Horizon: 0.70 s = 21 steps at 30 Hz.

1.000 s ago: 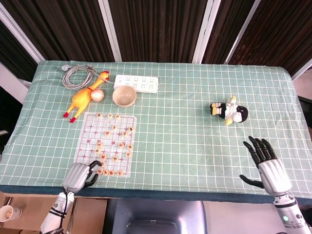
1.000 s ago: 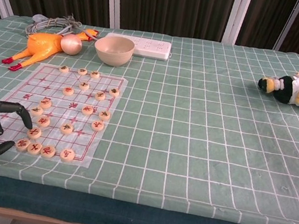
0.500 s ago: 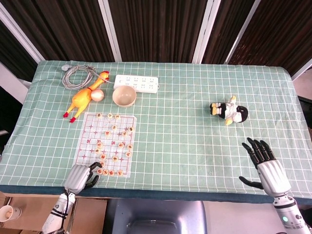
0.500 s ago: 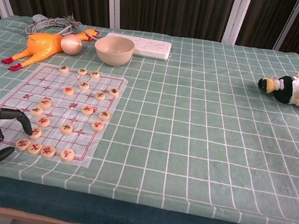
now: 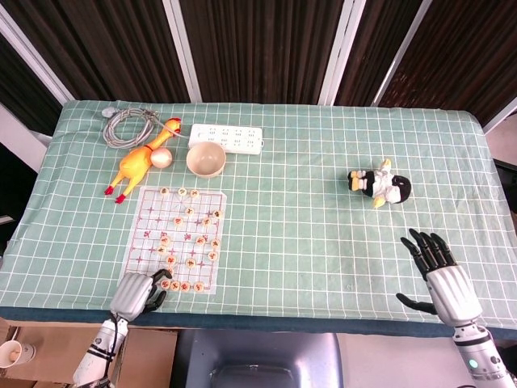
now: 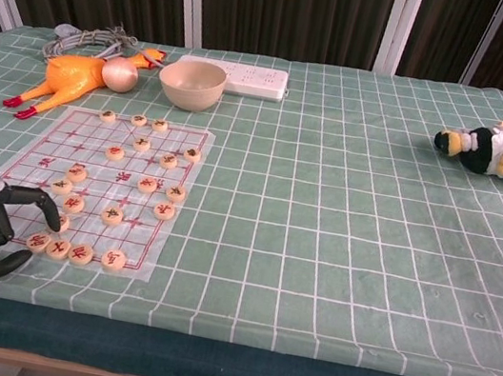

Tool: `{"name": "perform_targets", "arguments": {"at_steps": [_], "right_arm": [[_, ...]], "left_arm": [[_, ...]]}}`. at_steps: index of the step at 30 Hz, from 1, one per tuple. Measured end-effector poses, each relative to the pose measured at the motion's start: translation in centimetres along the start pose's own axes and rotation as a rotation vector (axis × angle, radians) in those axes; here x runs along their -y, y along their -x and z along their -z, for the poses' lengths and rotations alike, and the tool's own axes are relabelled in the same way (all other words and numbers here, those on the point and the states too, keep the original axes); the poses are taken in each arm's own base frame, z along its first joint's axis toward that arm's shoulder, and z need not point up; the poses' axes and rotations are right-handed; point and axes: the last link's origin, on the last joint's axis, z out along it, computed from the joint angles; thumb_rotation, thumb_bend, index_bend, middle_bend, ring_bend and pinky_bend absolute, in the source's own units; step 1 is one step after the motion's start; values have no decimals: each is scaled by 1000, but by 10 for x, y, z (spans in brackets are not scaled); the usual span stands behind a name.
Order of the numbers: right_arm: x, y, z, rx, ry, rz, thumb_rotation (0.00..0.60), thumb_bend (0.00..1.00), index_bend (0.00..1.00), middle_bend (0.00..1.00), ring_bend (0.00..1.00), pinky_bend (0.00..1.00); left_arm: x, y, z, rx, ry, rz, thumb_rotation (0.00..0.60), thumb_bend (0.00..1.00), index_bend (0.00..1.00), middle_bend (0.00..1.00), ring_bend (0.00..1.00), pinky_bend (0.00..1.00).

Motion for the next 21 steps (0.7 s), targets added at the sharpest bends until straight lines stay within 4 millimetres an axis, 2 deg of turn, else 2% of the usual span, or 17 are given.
{"name": "perform_targets", "arguments": {"at_steps": [21], "right_arm": [[0, -2, 2, -14, 19, 11, 600, 118, 0, 0, 0, 0]], "left_arm": [[3, 0, -6, 24, -3, -17, 600, 406, 445, 1000, 1000, 1000]]}}
